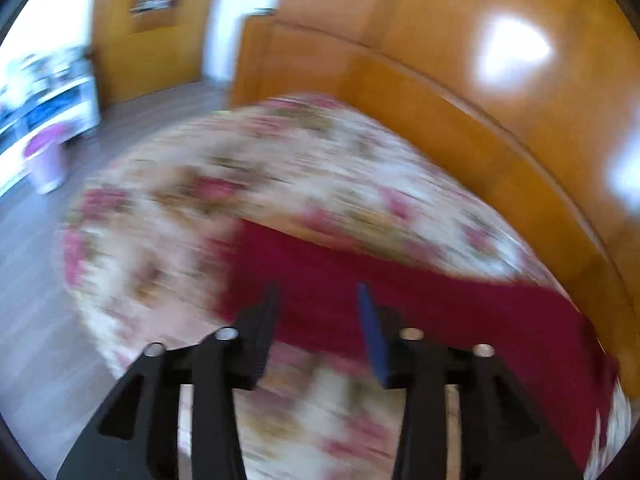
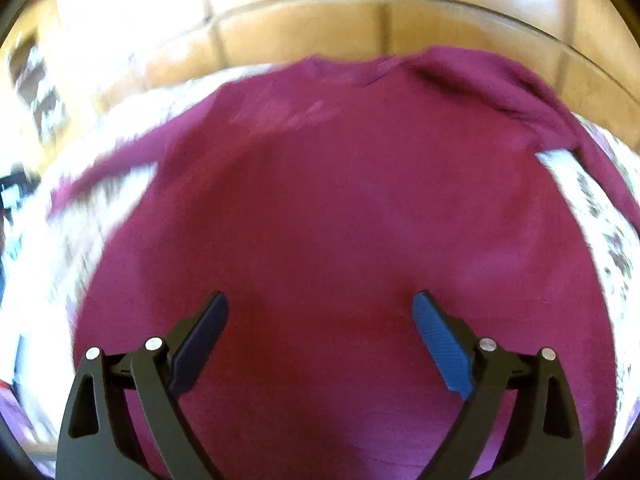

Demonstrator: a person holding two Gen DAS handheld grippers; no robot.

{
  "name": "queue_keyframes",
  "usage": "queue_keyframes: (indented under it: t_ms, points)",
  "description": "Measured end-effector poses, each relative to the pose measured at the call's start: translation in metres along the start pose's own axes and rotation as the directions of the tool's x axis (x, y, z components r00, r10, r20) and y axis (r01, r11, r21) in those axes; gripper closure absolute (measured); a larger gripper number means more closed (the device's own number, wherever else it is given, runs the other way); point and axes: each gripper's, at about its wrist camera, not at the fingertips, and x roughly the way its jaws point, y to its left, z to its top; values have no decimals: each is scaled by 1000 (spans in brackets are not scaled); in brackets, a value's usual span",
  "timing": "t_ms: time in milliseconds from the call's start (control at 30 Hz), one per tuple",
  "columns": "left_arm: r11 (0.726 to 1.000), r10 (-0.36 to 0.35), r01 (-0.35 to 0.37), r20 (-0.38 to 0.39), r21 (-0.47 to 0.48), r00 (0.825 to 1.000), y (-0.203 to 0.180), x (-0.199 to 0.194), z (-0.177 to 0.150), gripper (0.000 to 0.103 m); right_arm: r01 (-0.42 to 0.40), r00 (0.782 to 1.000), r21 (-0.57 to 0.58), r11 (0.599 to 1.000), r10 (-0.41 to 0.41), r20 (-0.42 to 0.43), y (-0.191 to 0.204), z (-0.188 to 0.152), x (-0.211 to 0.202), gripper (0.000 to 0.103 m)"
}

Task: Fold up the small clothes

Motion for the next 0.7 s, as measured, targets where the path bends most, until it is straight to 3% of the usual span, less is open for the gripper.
queue_keyframes:
  t_ms: [100,133,200,300,433,500,600,633,667,700]
  points:
    - [983,-135,141,-59,114,989,-66,-1,-35,61,75,993,176,982,-89,73,-70,12,-30,17]
    - [971,-177,189,-86,150,980,-88,-1,-49,61,113,988,226,968,-133,77,-94,13,-37,18]
    - [931,-256,289,-163,225,953,-138,1,-82,61,195,972,304,933,-224,65,-134,12,-46,30]
    - [862,-334,405,-257,307,907,-200,-2,-131,61,364,915,335,869,-400,43,-188,11,-56,37]
    - [757,-360,500,-370,421,856,-262,-8,-194,61,509,847,259,821,-531,20,-238,29,-46,38]
    - [728,-341,509,-402,459,850,-284,-7,-218,61,537,833,230,812,-553,11,-254,37,-37,38]
    - [712,-335,525,-432,466,837,-296,-3,-232,61,590,802,183,786,-597,-20,-280,56,-16,40]
    - [709,-325,516,-427,481,844,-300,-3,-237,61,597,798,182,781,-603,-30,-289,59,-11,40]
    - [707,-313,504,-419,496,852,-302,-1,-237,61,586,808,179,790,-587,-55,-302,65,-2,41]
    - [706,-307,499,-418,502,855,-303,2,-236,61,578,815,172,798,-575,-74,-307,69,6,57]
